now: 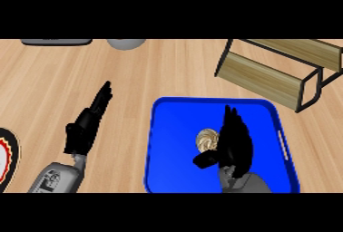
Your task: Pick the cupcake from the tray and place it in the tiered shelf
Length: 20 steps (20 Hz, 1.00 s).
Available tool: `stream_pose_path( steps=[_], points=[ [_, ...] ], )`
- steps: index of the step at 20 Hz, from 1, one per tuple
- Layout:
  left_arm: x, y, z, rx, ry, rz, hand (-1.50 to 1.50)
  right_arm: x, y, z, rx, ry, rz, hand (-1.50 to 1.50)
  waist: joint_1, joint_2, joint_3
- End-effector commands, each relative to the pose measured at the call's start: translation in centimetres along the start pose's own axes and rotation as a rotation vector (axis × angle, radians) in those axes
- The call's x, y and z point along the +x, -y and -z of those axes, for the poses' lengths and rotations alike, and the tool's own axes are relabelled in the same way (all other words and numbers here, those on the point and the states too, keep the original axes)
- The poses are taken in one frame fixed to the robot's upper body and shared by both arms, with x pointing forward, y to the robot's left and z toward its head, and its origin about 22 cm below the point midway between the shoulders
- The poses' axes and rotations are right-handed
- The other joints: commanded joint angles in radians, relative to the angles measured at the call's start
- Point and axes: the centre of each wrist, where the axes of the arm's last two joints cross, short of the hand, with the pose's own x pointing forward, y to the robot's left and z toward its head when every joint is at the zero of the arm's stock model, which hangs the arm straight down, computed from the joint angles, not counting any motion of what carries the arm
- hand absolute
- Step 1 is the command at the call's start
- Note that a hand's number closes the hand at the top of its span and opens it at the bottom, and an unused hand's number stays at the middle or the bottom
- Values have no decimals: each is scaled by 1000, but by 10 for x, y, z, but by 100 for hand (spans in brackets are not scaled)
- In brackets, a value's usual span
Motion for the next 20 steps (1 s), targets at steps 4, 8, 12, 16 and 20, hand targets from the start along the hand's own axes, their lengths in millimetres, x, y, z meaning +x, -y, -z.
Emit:
stream_pose_path(
  steps=[4, 8, 12, 16, 20],
  points=[
    [-9, 10, 8, 6, -9, 1, 0, 11, -5, 1, 12, -147, 29, -150, -4, 1, 0],
    [0, -4, 3, -18, 3, -5, 0, 5, -14, -1, 33, -157, 30, -150, 0, 0, 0],
    [-6, -5, 9, -15, -20, -4, 0, -7, -40, -2, 84, -147, -73, 150, 0, 1, 0],
    [3, 3, 11, -5, -17, 3, 0, -4, -31, 8, 37, -97, -100, 150, -3, 0, 0],
    [-11, 0, 0, -7, -9, -4, 0, -10, -34, 2, -14, -73, -87, 150, -4, 0, 0]
  ],
)
